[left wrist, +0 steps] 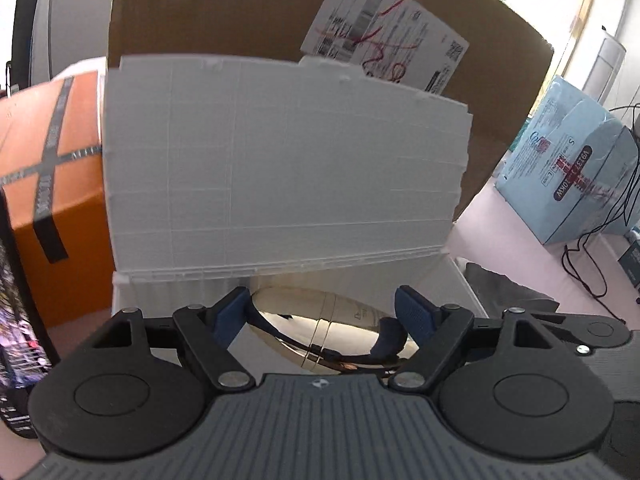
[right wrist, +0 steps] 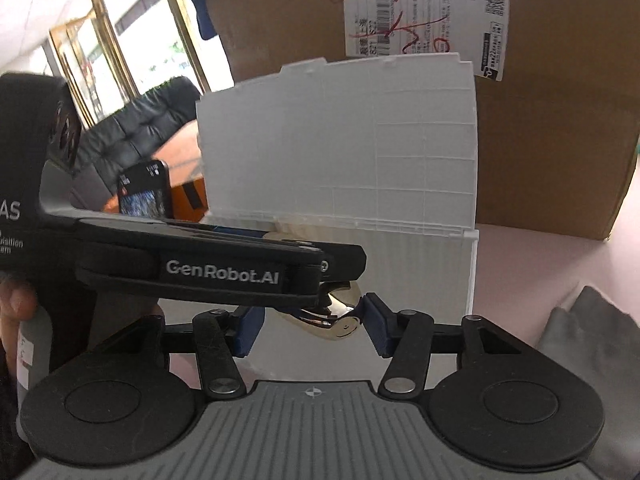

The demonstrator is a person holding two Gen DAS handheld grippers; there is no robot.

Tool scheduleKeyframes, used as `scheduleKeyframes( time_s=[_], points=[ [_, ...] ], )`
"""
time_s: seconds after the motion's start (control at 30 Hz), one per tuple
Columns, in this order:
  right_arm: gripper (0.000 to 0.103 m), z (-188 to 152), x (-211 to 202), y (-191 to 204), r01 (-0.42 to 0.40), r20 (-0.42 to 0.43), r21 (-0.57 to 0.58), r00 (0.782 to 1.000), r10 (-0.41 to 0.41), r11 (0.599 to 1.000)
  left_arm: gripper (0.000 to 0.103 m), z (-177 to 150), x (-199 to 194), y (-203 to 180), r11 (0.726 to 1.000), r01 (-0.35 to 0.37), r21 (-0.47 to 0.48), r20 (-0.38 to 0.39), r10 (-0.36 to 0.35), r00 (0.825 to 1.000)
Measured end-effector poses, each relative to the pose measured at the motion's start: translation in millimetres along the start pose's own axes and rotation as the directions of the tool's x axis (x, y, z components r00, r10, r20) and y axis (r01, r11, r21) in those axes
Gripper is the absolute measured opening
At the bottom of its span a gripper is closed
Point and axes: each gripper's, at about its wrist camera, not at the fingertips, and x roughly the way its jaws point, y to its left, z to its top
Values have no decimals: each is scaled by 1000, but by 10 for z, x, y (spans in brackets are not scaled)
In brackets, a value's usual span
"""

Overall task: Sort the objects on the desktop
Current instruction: 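Carry the held gold compact with the left tool to the white box, then lower the gold compact into the white box and open the left tool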

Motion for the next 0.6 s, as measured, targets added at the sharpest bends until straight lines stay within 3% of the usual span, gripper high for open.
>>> scheduleKeyframes(
  time_s=[0.6],
  points=[
    [50, 174, 211, 92, 44, -151, -149, 986, -67, 988, 77, -11, 159, 17, 1000, -17, 2, -55, 17, 998]
  ],
)
